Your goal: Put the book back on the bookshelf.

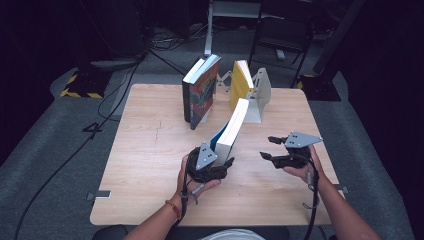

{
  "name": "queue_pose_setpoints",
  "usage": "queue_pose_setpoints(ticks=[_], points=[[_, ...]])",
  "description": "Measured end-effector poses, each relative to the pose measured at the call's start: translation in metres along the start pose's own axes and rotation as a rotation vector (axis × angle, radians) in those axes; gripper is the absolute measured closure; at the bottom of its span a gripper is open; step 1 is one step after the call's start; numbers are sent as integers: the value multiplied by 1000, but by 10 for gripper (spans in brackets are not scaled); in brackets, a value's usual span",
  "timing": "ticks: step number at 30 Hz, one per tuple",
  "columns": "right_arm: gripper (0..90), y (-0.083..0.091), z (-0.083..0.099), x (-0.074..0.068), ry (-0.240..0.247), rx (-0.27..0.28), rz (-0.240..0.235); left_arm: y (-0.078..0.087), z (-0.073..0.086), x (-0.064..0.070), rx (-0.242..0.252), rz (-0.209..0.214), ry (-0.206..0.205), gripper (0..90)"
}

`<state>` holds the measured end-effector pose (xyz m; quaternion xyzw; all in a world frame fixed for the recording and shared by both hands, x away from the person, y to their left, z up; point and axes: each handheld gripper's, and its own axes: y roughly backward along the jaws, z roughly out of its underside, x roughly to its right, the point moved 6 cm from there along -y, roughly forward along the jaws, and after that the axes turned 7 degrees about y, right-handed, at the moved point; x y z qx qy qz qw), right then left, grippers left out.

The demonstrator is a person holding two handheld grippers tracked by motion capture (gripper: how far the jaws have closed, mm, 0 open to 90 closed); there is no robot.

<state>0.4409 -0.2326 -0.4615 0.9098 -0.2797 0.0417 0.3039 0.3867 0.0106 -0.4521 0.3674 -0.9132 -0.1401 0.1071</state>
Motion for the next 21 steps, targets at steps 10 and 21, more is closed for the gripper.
queue_pose_setpoints(ticks=[10,21], points=[[360,1,59,31,-152,-105,38,2,-33,1,70,24,17,367],[352,-2,61,31,-141,-109,24,11,-36,-15,47,81,37,591]])
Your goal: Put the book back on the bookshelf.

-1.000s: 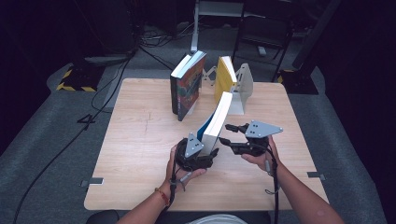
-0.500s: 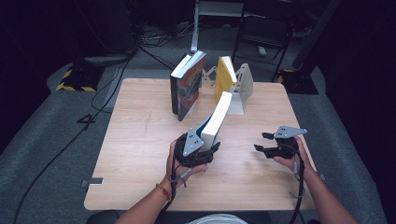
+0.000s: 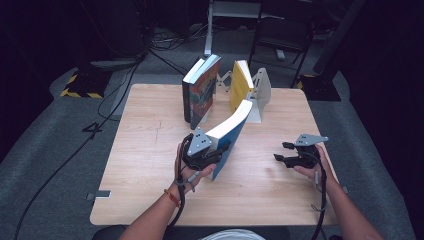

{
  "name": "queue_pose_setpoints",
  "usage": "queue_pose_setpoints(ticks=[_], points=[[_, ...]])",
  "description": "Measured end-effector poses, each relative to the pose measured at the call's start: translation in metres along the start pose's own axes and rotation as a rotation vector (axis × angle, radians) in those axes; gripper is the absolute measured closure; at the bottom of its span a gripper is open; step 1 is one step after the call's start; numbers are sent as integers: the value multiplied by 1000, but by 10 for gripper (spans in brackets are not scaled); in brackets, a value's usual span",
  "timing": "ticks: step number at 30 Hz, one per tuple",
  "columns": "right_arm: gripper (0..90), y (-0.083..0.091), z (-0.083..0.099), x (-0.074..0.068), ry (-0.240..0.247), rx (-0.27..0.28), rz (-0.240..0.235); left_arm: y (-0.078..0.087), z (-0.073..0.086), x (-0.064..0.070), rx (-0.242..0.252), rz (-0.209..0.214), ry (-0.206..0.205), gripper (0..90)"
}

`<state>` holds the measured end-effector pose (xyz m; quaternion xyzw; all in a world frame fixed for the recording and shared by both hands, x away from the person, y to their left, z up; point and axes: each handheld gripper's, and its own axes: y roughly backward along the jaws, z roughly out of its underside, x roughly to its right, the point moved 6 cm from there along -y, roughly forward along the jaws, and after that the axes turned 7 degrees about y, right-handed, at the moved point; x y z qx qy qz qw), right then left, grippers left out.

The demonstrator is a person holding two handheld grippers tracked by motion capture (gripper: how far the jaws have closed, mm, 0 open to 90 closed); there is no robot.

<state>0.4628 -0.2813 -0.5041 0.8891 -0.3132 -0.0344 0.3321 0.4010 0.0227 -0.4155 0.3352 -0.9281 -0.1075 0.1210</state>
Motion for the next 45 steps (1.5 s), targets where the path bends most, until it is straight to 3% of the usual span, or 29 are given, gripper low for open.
queue_pose_setpoints(ticks=[5,8,9,12,17,21,29,35,37,40,45], points=[[346,8,-8,-4,18,45,-23,6,2,7,-18,65,-16,589],[344,10,-16,-12,48,64,-48,13,5,9,-25,142,-14,585],[350,11,-19,-16,60,71,-54,17,5,10,-37,162,-33,585],[348,16,-32,-28,90,111,-87,26,6,10,-55,194,-48,585],[343,16,-56,-44,136,151,-139,38,5,3,-73,244,-52,583],[338,7,-67,-51,174,145,-173,46,3,-5,-96,289,-79,579],[334,-10,-96,-64,252,154,-231,48,6,-11,-71,252,-103,558],[319,-25,-108,-70,255,174,-286,50,20,-13,-77,228,-100,527],[315,-28,-110,-73,253,175,-290,49,25,-14,-85,241,-99,536],[302,-33,-111,-73,238,180,-307,46,28,-15,-96,280,-62,528],[292,-34,-114,-75,223,203,-323,37,34,-15,-121,277,-51,549]])
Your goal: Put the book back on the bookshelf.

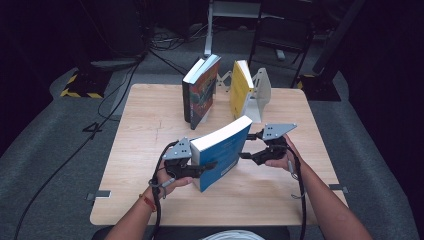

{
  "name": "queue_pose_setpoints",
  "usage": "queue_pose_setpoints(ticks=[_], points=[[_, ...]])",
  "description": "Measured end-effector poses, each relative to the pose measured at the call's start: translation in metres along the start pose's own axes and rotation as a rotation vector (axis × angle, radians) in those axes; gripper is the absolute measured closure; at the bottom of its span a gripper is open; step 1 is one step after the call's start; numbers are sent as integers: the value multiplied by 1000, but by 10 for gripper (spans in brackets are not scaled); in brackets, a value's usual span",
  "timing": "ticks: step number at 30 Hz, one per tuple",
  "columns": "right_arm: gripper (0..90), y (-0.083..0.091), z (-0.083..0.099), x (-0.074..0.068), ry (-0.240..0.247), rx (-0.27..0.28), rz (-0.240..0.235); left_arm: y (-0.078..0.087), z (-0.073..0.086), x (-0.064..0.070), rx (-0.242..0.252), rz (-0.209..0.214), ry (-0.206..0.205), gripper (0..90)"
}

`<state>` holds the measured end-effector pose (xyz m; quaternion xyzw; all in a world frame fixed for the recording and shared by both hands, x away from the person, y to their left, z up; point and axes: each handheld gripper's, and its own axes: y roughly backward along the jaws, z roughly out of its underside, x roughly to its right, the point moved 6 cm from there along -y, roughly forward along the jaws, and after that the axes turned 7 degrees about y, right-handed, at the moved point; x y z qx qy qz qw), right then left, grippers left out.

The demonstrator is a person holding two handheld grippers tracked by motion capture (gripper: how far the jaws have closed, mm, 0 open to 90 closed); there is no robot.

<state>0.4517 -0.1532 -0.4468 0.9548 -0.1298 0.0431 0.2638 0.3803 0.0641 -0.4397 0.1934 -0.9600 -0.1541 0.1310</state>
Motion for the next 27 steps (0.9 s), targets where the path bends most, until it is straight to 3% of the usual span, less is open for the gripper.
queue_pose_setpoints(ticks=[6,8,9,10,12,13,16,21,26,27], points=[[240,6,-6,2,-7,27,-16,-6,-6,5,25,10,7,588],[232,11,-5,1,-21,46,-36,-11,-10,7,39,33,13,588],[211,14,-4,1,-15,43,-41,-17,-16,9,51,73,15,588],[211,14,-4,1,-15,43,-41,-17,-16,9,51,73,15,588],[197,25,-7,-1,10,60,-55,-24,-20,10,66,112,24,587],[195,28,-9,-2,17,60,-53,-26,-23,10,62,118,0,587],[245,35,-14,-2,12,108,-68,-27,-25,10,62,120,-8,586],[263,37,-25,-5,20,135,-83,-25,-24,8,46,110,-28,583],[368,39,-38,-9,68,123,-86,-14,-22,-4,24,89,-22,540],[439,37,-41,-13,96,115,-92,-8,-22,-8,32,90,-16,531]])
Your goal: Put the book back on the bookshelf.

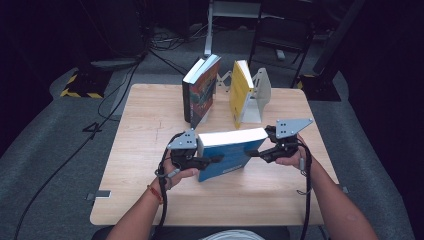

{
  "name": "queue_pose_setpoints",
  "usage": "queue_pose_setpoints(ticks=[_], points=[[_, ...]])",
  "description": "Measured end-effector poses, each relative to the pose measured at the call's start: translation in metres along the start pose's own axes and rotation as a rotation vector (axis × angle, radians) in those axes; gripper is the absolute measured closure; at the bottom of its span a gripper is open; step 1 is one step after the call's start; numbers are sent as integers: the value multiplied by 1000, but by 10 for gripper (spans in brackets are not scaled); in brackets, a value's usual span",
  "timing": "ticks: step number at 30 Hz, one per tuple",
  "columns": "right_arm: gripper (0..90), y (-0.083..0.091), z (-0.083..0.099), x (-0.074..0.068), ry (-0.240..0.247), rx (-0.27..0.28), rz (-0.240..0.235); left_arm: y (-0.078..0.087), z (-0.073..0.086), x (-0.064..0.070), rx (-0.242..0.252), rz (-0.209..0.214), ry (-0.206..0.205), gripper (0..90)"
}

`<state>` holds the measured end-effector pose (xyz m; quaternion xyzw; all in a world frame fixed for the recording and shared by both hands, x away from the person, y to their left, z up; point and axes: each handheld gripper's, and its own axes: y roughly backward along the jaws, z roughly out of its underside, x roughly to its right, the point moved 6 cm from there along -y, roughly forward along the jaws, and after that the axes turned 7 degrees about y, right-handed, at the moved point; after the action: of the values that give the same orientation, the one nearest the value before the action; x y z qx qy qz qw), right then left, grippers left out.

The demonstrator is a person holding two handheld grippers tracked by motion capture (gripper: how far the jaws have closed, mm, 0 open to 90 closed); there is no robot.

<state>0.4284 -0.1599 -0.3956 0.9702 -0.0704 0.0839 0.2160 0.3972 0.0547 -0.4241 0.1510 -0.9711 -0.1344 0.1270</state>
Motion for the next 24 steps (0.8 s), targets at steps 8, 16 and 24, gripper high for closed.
queue_pose_setpoints(ticks=[8,16,24], points=[[548,3,-4,-8,0,-22,-8,6,2,-12,-9,-87,13,339],[595,9,-9,-33,40,-67,14,6,31,-19,-190,-222,-76,283],[547,3,-22,-35,-15,-80,-3,8,36,-21,-170,-207,-58,306]])
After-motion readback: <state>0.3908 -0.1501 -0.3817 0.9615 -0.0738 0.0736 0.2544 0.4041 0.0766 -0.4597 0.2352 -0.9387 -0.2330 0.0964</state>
